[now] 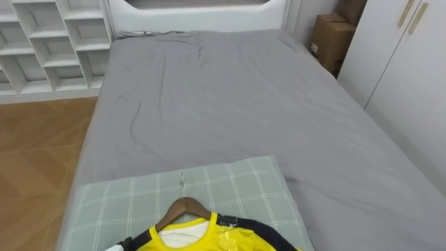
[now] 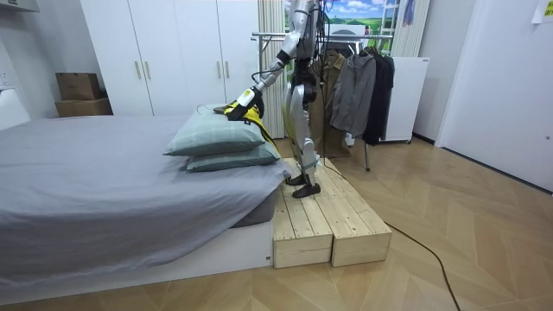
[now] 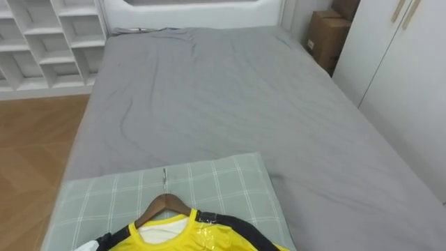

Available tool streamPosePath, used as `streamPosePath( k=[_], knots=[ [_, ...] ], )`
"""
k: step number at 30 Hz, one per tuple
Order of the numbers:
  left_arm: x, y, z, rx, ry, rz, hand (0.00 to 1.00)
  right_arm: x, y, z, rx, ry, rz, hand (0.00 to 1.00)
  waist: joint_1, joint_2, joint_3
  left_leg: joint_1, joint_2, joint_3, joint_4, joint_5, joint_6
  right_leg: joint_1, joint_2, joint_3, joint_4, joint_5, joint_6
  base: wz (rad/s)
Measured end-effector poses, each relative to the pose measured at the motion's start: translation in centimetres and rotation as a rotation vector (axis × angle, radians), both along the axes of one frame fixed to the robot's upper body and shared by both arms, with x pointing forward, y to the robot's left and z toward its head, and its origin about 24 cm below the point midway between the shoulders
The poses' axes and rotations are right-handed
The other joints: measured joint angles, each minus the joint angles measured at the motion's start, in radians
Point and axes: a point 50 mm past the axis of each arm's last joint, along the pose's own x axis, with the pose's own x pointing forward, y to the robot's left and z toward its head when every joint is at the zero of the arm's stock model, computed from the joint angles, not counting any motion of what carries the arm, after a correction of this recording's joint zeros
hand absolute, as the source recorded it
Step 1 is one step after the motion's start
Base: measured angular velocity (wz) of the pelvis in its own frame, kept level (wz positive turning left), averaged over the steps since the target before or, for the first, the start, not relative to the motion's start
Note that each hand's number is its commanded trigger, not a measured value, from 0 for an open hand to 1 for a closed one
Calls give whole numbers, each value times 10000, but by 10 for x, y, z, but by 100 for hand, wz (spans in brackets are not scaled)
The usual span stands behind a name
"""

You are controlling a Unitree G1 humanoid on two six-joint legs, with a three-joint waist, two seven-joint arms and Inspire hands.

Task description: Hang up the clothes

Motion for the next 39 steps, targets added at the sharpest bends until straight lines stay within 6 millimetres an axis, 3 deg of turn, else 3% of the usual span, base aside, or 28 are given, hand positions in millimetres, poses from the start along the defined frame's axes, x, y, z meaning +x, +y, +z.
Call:
streamPosePath(
  k=[11, 12, 13, 14, 15, 25, 39],
  knots=[
    [-1, 2, -1, 406, 307, -164, 0, -3, 0, 0, -25, 205, -107, 0, -6, -16, -5, -39, 19, -3, 235, -2, -1, 148, -8, 7, -136, 18, -31, 0],
    [-2, 2, -1, 416, 315, -156, 29, -3, 0, 0, -26, 214, -109, 0, -6, -15, -5, -47, 21, -3, 249, -2, -2, 148, -8, 8, -136, 19, -33, 0],
    [-2, 2, -1, 435, 329, -150, 47, -3, 0, 0, -33, 246, -32, 0, -14, -10, -9, -75, 25, -3, 282, -2, -2, 144, -7, 8, -135, 21, -37, 0],
    [-2, 2, -1, 520, 364, -222, 96, -3, 0, 0, -53, 311, 159, 0, -28, -4, -12, -97, 28, -6, 305, -2, -2, 136, -7, 8, -135, 25, -45, 0],
    [-2, 2, -1, 551, 381, -247, 100, -3, -1, 0, -57, 324, 193, 0, -30, 0, -14, -100, 30, -7, 306, -2, -2, 135, -7, 8, -134, 26, -46, 0],
    [14, 11, 11, 1015, -20, -106, 100, -3, 0, 0, 39, 370, 231, 0, -82, 55, -46, -68, 34, -10, 288, -2, -2, 169, -5, 11, -122, 29, -50, 0],
    [10, 11, 8, 844, 410, -147, 100, -2, 0, 0, 39, 337, 238, 0, -86, 74, 0, -102, 32, -2, 280, -3, -2, 164, -5, 13, -111, 29, -50, 0]
  ],
)
